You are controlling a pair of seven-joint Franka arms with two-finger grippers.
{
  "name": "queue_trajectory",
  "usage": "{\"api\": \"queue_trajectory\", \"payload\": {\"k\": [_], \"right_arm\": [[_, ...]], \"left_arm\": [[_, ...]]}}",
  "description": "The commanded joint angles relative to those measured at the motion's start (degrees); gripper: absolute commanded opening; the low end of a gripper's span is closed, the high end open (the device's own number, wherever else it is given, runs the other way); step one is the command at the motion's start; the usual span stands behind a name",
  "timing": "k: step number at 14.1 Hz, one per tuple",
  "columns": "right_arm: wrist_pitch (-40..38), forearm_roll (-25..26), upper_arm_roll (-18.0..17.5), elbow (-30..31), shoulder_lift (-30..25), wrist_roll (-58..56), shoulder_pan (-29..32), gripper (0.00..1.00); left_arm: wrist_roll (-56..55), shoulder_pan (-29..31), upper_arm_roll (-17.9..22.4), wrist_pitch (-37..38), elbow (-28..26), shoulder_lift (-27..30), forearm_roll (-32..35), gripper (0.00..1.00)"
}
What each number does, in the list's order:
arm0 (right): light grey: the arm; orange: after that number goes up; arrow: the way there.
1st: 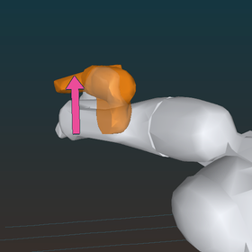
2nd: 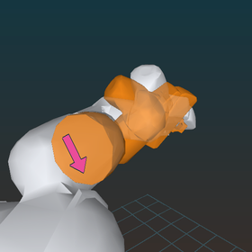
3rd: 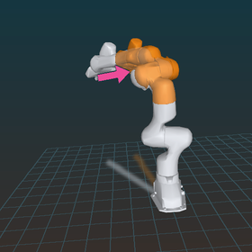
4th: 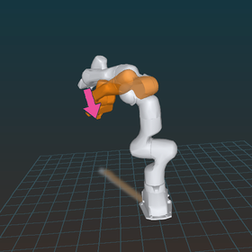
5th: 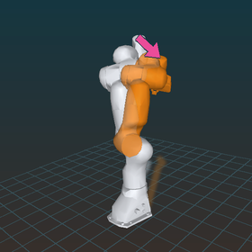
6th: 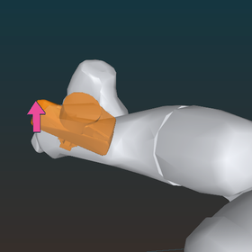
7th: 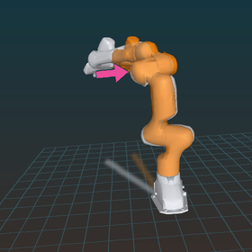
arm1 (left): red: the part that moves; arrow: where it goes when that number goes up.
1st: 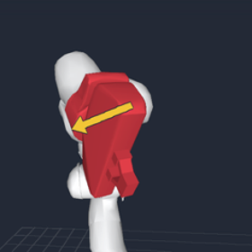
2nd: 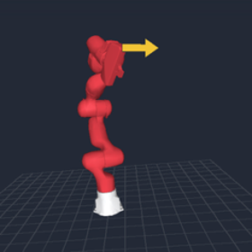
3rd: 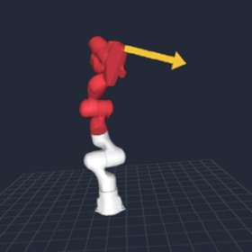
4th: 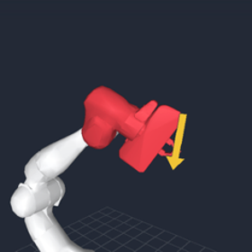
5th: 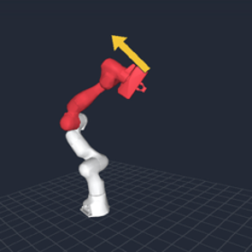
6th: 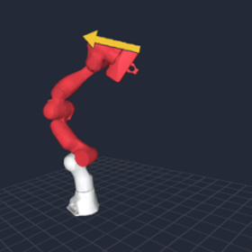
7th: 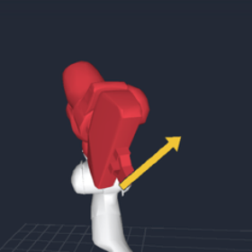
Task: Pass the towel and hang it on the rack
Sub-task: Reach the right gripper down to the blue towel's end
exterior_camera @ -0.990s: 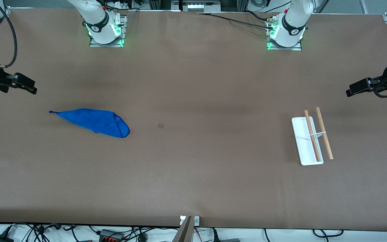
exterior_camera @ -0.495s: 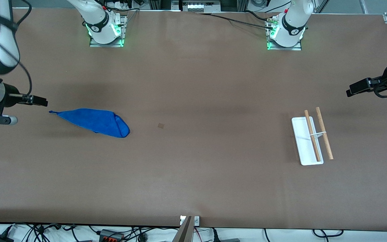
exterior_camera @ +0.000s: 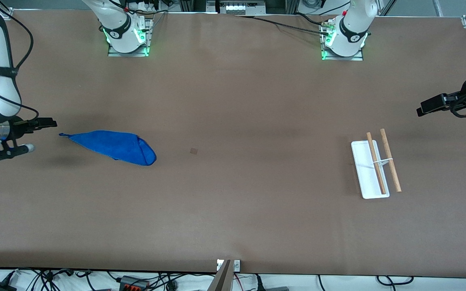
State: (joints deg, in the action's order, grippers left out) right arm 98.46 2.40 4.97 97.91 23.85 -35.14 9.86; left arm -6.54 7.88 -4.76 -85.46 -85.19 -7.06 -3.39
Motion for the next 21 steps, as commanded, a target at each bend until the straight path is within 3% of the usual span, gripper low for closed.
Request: {"api": "queue_trajectory", "payload": {"k": [1,3,6,10,13,16,21], "right_arm": [[0.59,-0.03,-0.48,-0.61,2.78,-13.77,1.92,1.00],[1.56,0.32,-0.40,-0.17,3.57,-22.66,2.10,1.00],[10.68,0.85,-0.40,3.68,2.43,-36.46,2.62,1.00],[17.64,0.94,-0.48,10.36,0.07,-45.60,3.06,1.00],[27.01,0.85,-0.48,17.82,-2.48,-51.59,3.42,1.00],[37.48,0.85,-0.48,25.39,-4.42,-57.12,4.29,0.92],[43.04,0.85,-0.48,26.46,-2.49,-66.18,5.17,0.75]], "left_arm": [[-0.14,0.91,-0.07,0.73,0.73,-0.15,-1.62,1.00],[-0.05,0.91,-0.07,0.73,0.73,-0.15,-1.53,1.00],[-0.14,0.91,-0.07,0.82,0.82,-0.06,-1.53,1.00],[-0.14,0.91,-0.07,0.82,0.73,-0.06,-1.53,1.00],[-0.14,0.91,-0.07,0.82,0.73,-0.06,-1.53,1.00],[-0.14,0.91,-0.07,0.91,0.73,-0.06,-1.53,1.00],[-0.14,0.91,-0.07,1.08,0.73,0.02,-1.53,1.00]]}}
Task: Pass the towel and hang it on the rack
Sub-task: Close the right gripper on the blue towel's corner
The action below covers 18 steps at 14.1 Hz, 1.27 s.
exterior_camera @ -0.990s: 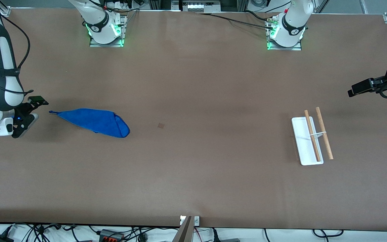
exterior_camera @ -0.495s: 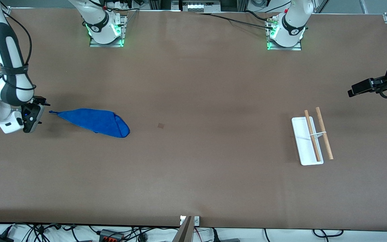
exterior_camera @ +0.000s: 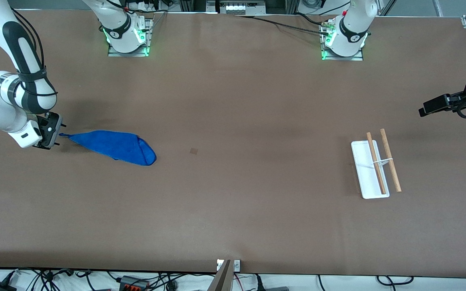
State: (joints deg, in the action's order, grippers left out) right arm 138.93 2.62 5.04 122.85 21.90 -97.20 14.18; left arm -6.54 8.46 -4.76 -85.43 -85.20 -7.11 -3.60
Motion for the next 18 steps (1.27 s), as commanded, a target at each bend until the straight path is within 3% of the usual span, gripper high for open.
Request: {"api": "queue_trajectory", "payload": {"k": [1,5,12,15,18], "right_arm": [[3.62,0.63,-0.55,1.51,0.41,-5.45,0.85,0.73],[3.98,0.63,-0.55,1.43,1.56,-7.30,0.94,0.64],[5.92,0.45,-0.64,1.51,3.76,-8.18,1.81,0.63],[5.83,0.45,-0.64,1.60,4.38,-8.97,2.08,0.54],[5.74,0.45,-0.64,1.60,4.38,-8.97,1.99,0.19]], "left_arm": [[-0.14,0.33,-0.08,1.06,0.82,0.16,-1.41,1.00],[-0.14,0.33,-0.08,1.06,0.73,0.16,-1.32,1.00],[-0.06,0.33,-0.34,1.15,0.73,0.25,-1.32,1.00],[-0.06,0.42,-0.34,1.06,0.73,0.16,-1.41,1.00],[-0.06,0.42,-0.34,0.97,0.73,0.08,-1.41,1.00]]}}
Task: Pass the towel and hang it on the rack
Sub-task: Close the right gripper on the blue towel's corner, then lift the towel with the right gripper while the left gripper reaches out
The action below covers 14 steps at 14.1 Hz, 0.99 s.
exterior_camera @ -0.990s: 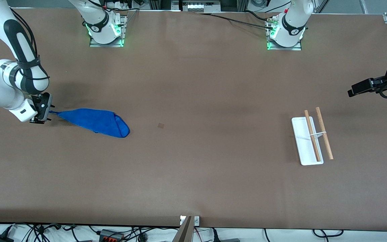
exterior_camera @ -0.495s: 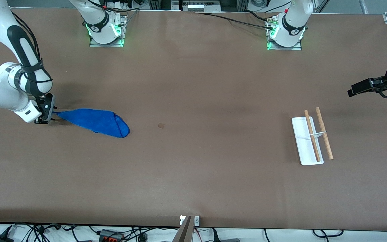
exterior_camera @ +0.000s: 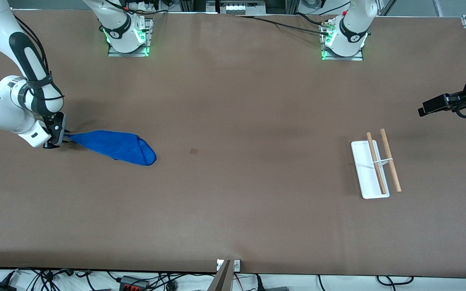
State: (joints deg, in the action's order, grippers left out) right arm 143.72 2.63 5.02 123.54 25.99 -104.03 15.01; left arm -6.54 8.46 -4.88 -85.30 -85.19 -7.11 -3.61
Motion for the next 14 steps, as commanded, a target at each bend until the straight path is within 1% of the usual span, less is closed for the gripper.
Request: {"api": "queue_trajectory", "payload": {"k": [1,2,6,9,10,11,12,14], "right_arm": [[0.95,0.44,-0.54,0.91,0.29,-2.40,1.16,0.05],[1.04,0.44,-0.63,0.91,0.29,-3.36,1.16,0.00],[0.95,0.44,-0.72,-0.14,-0.15,-3.38,0.55,0.00],[0.42,0.01,-1.59,-4.70,-0.33,-3.02,0.02,0.00],[-0.19,-0.52,-3.34,-6.37,-0.85,-2.94,0.02,0.00],[-1.24,-2.35,-4.57,-7.78,-1.73,-1.80,0.02,0.00],[-2.90,-5.24,-5.37,-9.01,-2.34,-1.01,0.02,0.00],[-5.98,-13.05,-7.82,-12.96,-2.44,-0.74,-0.06,0.00]], "left_arm": [[-0.06,0.42,-0.22,0.84,0.73,0.07,-1.40,1.00],[-0.14,0.42,-0.22,0.92,0.73,0.07,-1.40,1.00],[-0.06,0.50,-0.04,0.92,0.82,-0.01,-1.40,1.00],[0.03,0.42,0.04,0.92,0.82,-0.01,-1.31,1.00],[0.03,0.50,-0.04,0.92,0.82,-0.01,-1.31,1.00],[0.03,0.50,0.04,0.92,0.82,-0.01,-1.31,1.00],[0.03,0.50,0.04,0.92,0.91,-0.01,-1.31,1.00],[0.03,0.50,0.04,0.92,0.91,-0.01,-1.31,1.00]]}}
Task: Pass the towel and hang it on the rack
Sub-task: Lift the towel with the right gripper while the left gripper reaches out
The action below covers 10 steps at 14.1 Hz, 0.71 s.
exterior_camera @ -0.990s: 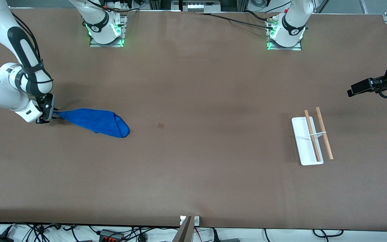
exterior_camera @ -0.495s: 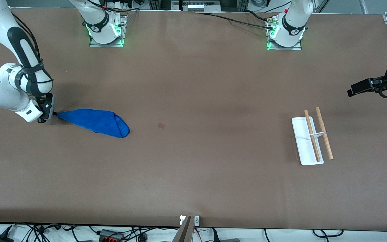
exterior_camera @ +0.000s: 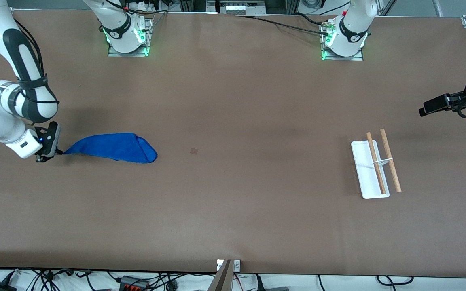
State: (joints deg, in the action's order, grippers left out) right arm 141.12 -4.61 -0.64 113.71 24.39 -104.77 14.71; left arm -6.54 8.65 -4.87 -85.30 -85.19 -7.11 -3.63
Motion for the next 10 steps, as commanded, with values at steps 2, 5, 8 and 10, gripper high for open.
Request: {"api": "queue_trajectory", "payload": {"k": [2,5,8,10], "right_arm": [[-7.07,-11.28,-4.45,-7.51,-0.84,2.54,-0.64,0.00],[-17.60,-11.73,-4.90,-17.87,-0.84,15.78,-5.98,0.00],[-29.38,-11.82,-4.90,-28.07,-0.75,29.58,-11.62,0.00],[-33.36,-11.91,-4.90,-31.95,-0.84,40.12,-15.39,0.00]], "left_arm": [[0.03,0.32,0.04,0.92,0.91,-0.01,-1.30,1.00],[0.03,0.84,0.04,0.92,0.91,-0.19,-1.30,1.00],[-0.05,0.76,0.04,0.92,0.91,-0.54,-1.21,1.00],[-0.14,0.85,0.04,0.92,0.82,-0.89,-0.60,1.00]]}}
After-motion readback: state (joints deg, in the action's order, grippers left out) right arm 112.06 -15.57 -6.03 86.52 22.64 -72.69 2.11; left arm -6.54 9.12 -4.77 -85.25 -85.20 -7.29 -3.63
